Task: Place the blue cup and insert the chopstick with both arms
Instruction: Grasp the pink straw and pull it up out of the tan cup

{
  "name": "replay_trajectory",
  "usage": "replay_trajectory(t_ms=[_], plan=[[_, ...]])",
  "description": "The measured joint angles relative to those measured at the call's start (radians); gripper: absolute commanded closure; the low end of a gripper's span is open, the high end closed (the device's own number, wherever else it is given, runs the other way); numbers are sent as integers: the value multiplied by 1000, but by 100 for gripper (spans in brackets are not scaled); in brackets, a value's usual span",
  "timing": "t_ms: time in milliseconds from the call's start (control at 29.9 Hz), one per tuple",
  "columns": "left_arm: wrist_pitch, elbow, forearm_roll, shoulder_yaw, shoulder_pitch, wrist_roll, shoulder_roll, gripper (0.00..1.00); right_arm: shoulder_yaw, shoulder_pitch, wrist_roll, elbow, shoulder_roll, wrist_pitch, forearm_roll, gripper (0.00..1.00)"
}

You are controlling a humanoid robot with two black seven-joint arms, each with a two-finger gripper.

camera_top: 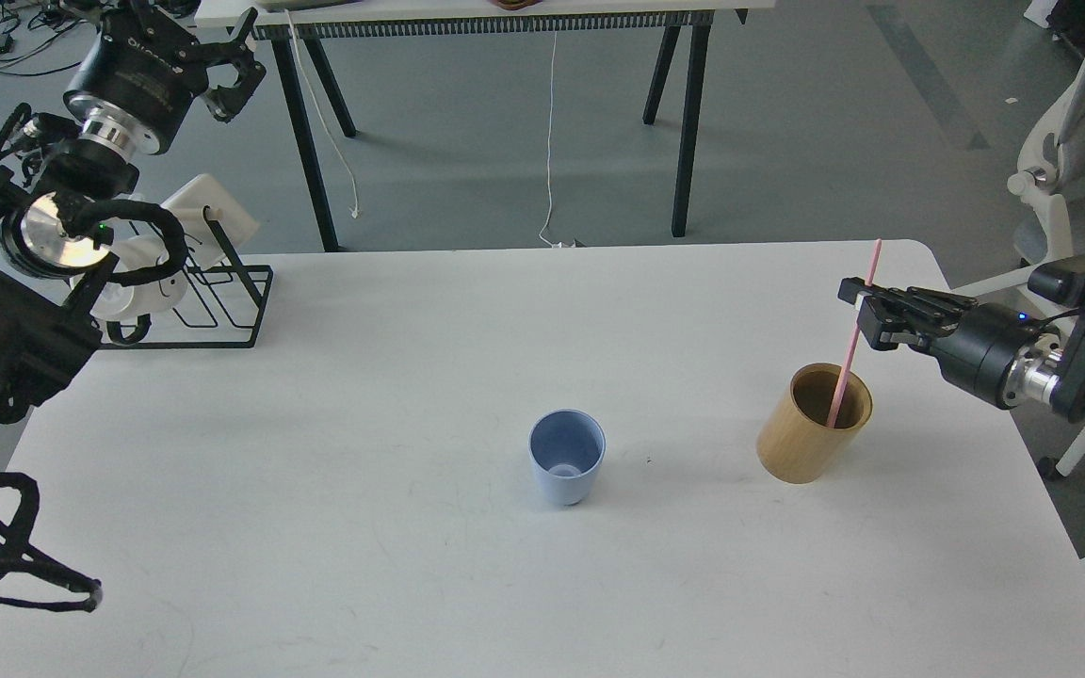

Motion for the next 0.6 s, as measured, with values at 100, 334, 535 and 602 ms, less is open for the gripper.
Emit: replay_trajectory(t_ms=[100,334,535,602], plan=[[0,0,0,0,0,6,0,1,53,24,-2,46,-54,12,1,98],[0,-2,0,1,0,12,-1,1,203,132,-8,73,-80,102,26,98],[0,-3,0,2,-2,12,-1,1,255,150,-34,76,73,109,77,99],[0,-4,0,2,-2,12,-1,1,253,150,-40,75,126,109,78,99]])
